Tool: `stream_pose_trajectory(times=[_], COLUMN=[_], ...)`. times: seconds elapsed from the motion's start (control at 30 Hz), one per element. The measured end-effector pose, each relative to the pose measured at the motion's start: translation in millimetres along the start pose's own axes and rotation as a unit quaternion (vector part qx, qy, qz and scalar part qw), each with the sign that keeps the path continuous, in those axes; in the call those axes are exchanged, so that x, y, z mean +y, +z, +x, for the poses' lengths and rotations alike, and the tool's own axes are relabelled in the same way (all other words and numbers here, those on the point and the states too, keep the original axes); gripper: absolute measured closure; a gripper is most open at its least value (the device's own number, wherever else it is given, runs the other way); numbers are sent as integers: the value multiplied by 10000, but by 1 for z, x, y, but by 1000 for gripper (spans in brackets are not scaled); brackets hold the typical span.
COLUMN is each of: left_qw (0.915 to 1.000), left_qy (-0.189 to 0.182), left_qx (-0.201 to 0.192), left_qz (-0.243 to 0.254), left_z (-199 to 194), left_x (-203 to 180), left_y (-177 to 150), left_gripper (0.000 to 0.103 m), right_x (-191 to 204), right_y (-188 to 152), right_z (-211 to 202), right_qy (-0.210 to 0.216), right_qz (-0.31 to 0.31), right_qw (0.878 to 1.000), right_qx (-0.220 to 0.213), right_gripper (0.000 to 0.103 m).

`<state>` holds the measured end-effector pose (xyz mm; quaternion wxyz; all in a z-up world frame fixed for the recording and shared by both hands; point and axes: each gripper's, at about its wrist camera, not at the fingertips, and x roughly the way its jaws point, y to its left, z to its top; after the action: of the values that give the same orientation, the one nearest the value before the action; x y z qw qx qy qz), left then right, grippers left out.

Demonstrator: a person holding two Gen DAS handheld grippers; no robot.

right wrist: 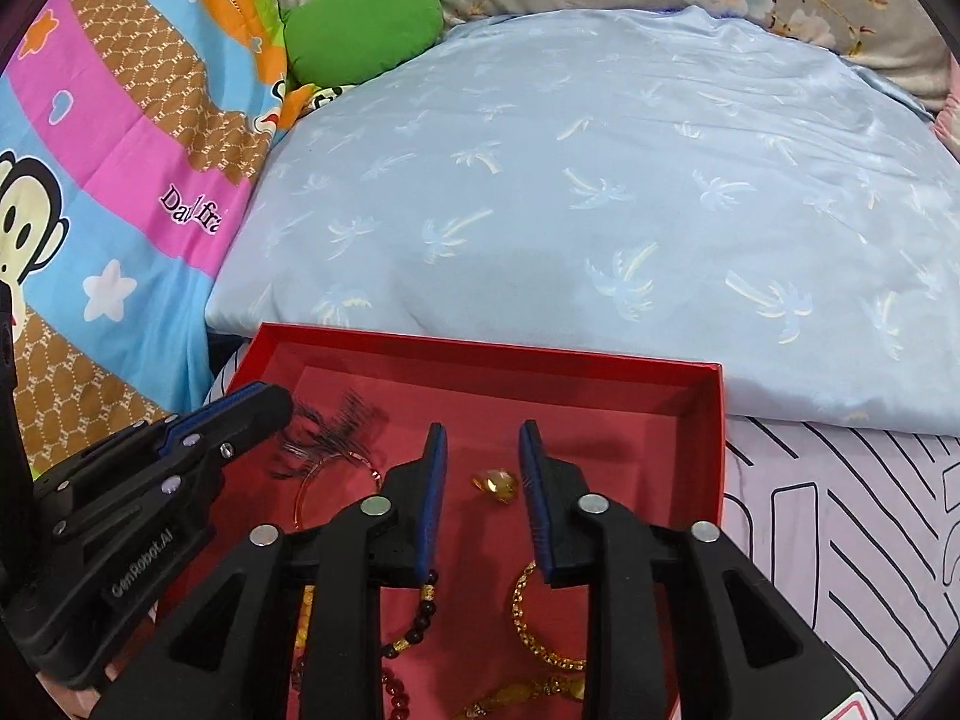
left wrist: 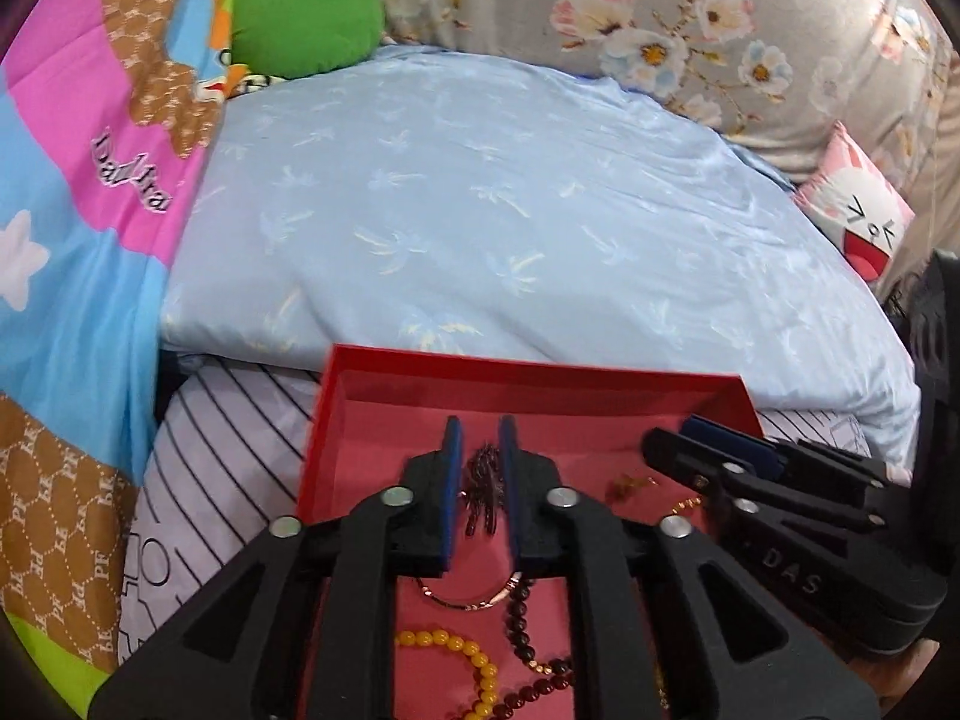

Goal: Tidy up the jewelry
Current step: 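Carry the bead strand and gold ring into the red tray and open both grippers, then grasp a gold hoop earring with the left gripper while the right gripper grasps another hoop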

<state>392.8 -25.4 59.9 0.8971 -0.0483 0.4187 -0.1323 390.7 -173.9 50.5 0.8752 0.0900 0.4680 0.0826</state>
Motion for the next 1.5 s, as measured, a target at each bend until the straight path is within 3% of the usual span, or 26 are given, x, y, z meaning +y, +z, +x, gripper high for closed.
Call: stream_pose_trajectory(times=[0.03,0.3,0.57,0.77,0.97,1.2,1.5], left_qw=[9999,9993,9985,9975,9983,9985,9974], left_qy=[30,197,198,211,218,288,376], left_qx=[-61,-297,-427,-481,-204,169,408], left_qz=[-95,149,289,473,492,437,461], left_z=[-3,-39,-90,-134,-151,-156,-159], left_x=[3,1,-8,-16,-16,-16,-20], left_y=[0,-3,-26,-69,-126,-192,-240], left_gripper=[63,63,63,62,59,59,59], right_x=[-1,2,13,22,25,34,43], right_y=[0,-9,-46,-99,-162,-231,-273], right_z=[-3,-47,-109,-149,-167,-161,-143], right_qy=[-1,-62,-25,-264,-397,-478,-355], right_qz=[4,-164,-311,-618,-717,-855,-825], right_qw=[10000,9992,9975,9950,9951,9950,9959], right_qx=[-30,-355,-634,-745,-562,-174,134], right_gripper=[73,73,72,72,72,72,72])
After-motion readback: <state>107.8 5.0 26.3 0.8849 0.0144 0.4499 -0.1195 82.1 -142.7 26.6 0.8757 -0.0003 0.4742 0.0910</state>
